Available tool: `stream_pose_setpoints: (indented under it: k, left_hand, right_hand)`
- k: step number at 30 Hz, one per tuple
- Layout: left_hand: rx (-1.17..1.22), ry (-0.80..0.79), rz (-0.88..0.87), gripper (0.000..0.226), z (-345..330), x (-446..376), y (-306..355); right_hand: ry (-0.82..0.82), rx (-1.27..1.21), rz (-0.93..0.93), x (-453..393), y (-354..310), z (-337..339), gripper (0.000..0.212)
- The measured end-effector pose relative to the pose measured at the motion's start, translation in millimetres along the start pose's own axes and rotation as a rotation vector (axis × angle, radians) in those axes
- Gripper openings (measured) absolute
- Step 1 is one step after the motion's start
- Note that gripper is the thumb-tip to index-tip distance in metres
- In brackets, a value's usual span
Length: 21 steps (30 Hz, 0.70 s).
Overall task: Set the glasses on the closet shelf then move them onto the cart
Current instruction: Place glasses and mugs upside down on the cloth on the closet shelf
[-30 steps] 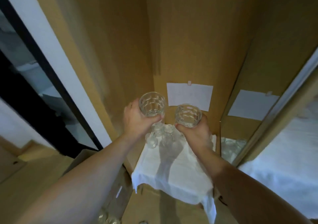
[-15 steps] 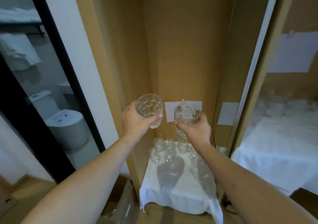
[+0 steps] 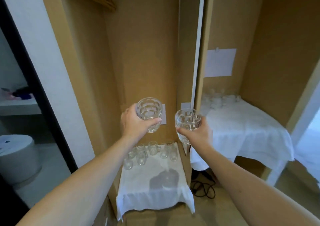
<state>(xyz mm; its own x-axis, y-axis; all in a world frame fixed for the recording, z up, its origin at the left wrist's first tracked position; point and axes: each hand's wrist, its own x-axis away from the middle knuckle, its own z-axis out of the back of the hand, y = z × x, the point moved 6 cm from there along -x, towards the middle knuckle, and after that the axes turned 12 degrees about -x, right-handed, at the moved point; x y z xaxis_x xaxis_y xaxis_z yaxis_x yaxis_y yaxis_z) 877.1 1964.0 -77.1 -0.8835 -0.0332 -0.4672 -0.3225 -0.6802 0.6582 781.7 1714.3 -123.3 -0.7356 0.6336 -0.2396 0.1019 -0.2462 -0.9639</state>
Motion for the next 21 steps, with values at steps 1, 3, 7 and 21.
stream_pose_setpoints:
  k: [1,3,7,21]
  left_hand:
    - [0.006,-0.016,-0.008,0.098,-5.0,5.1,9.0]
    - [0.029,-0.041,-0.023,0.095,-18.0,12.6,24.7]
    - [0.049,-0.102,-0.062,0.087,-47.4,27.4,58.7]
    - [0.076,-0.177,-0.078,0.081,-158.4,65.3,184.9]
  right_hand:
    - [0.024,0.018,0.002,1.6,-1.0,12.8,0.074]
    - [0.052,0.034,-0.001,2.9,0.4,33.8,0.072]
    - [0.084,0.039,-0.039,-2.4,13.4,77.0,0.067]
    - [0.112,0.001,-0.103,-69.7,64.5,220.7,0.089]
